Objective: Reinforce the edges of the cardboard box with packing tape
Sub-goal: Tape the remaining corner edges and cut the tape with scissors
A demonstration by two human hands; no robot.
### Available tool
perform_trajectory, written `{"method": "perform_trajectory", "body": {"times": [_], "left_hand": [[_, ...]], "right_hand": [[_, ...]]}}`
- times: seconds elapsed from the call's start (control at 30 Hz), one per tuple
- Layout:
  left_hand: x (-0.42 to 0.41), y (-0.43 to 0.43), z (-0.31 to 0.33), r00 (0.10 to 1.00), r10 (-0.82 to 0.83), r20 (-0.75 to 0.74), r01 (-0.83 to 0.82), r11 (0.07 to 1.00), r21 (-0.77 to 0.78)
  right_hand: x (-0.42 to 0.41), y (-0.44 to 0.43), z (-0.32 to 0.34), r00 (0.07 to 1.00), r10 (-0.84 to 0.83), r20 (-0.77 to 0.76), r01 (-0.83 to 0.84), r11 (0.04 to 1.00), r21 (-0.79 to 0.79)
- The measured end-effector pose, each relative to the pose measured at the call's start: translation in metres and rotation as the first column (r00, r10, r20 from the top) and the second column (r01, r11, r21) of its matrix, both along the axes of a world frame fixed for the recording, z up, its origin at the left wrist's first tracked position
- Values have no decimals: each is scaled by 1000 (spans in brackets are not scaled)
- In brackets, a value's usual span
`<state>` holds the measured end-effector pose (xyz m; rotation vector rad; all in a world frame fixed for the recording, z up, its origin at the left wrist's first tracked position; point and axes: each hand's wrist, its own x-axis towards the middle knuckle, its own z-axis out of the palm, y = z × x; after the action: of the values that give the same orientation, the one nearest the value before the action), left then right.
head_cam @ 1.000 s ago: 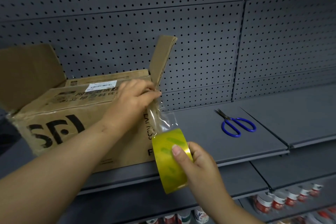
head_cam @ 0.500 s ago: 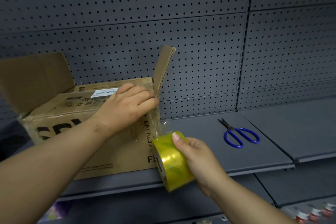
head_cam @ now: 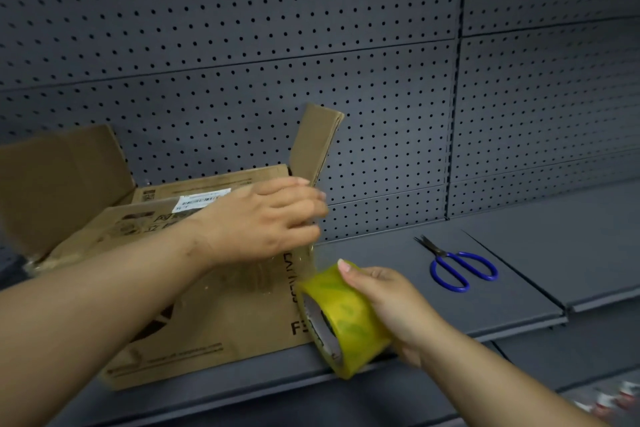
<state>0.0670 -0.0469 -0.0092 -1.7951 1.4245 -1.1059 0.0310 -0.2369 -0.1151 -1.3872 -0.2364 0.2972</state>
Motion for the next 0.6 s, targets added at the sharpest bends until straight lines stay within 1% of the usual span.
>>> {"method": "perform_trajectory", "body": {"times": [0.07, 0.1, 0.17, 0.23, 0.3, 0.43, 0.6], "left_hand": [[10, 1, -5, 999, -9, -31, 14, 988, 154], [14, 1, -8, 999, 18, -37, -10, 974, 224], [20, 1, -15, 993, 97, -63, -76, 958, 278], [22, 1, -17, 981, 161, -113, -126, 955, 267], [22, 0, -17, 976, 178, -125, -142, 956, 257], [27, 5, -21, 986, 121, -114, -94, 971, 220], [28, 8, -22, 988, 107, -112, -84, 978, 192]], "right_hand": [[1, 0, 2, 1000, -8, -13, 8, 1000, 0], [2, 0, 3, 1000, -15, -16, 15, 1000, -5], [3, 0, 5, 999, -36, -21, 36, 999, -33], [3, -1, 7, 998, -59, -24, 57, 997, -59], [2, -1, 9, 998, -66, -14, 64, 995, -78], [2, -1, 9, 996, -84, 26, 87, 982, -165], [-2, 3, 3, 988, -144, 53, 152, 973, -174]]}}
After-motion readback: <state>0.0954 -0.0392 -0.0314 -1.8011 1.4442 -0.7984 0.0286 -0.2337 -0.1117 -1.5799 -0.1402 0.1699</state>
